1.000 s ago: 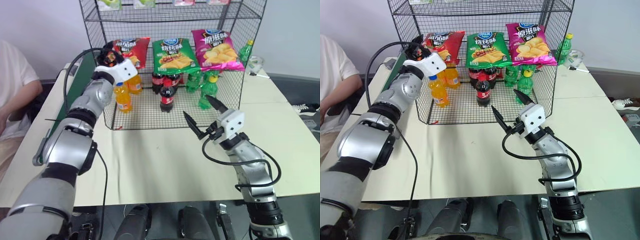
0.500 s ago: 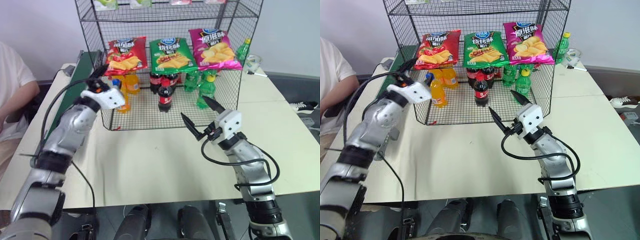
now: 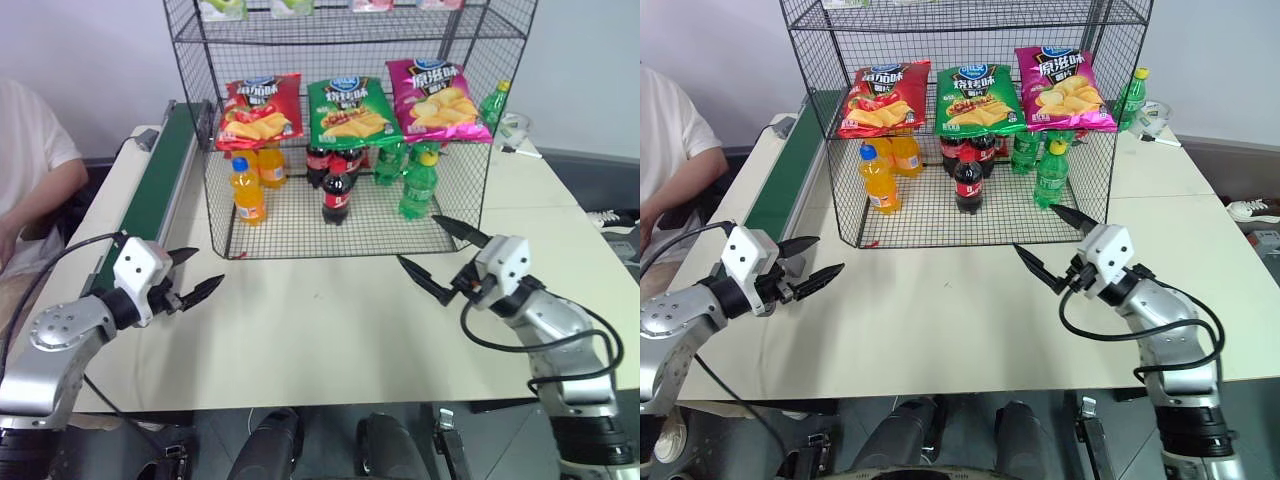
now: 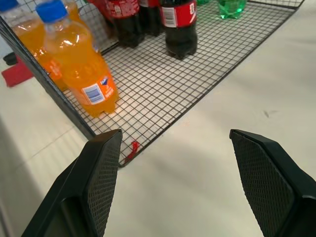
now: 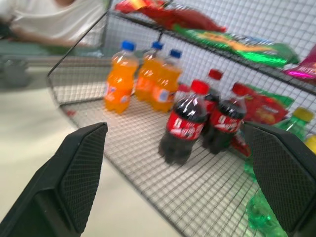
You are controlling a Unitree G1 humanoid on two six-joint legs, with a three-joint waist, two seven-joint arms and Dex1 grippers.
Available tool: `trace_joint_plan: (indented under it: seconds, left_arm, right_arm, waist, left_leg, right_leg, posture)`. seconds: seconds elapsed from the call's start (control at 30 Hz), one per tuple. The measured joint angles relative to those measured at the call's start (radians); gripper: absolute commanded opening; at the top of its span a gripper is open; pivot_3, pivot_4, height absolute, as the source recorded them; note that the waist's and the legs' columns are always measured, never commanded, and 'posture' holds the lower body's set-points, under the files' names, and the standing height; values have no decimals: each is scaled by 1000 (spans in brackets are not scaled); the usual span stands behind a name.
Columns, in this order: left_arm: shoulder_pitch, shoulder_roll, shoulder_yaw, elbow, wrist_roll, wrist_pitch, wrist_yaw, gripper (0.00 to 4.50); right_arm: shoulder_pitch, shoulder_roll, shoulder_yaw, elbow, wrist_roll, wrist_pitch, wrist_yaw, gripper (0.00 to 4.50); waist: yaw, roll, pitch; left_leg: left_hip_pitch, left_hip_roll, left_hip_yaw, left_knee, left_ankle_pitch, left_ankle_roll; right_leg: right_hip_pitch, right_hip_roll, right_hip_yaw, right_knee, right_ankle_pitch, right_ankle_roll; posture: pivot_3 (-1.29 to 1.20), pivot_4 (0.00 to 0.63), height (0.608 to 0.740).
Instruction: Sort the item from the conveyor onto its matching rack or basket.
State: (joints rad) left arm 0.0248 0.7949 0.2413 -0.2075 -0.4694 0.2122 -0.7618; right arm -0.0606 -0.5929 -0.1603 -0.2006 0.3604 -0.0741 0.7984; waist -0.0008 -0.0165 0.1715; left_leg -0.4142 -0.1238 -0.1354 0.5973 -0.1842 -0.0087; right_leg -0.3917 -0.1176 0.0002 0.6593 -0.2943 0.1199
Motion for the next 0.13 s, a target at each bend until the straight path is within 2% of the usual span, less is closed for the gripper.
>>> trace_joint_plan:
  seconds: [0.13]
  left_arm:
    - [1,29,57,175,46,-81,-48,3616]
  right_arm:
    - [43,-81,-83,50,21,-18,75,4500]
  waist:
    - [3,1,0]
  left_leg:
    - [0,1,1,0,0,0]
  right_leg:
    - [-1,0,0,0,-1,-1]
  posture:
    - [0,150,740]
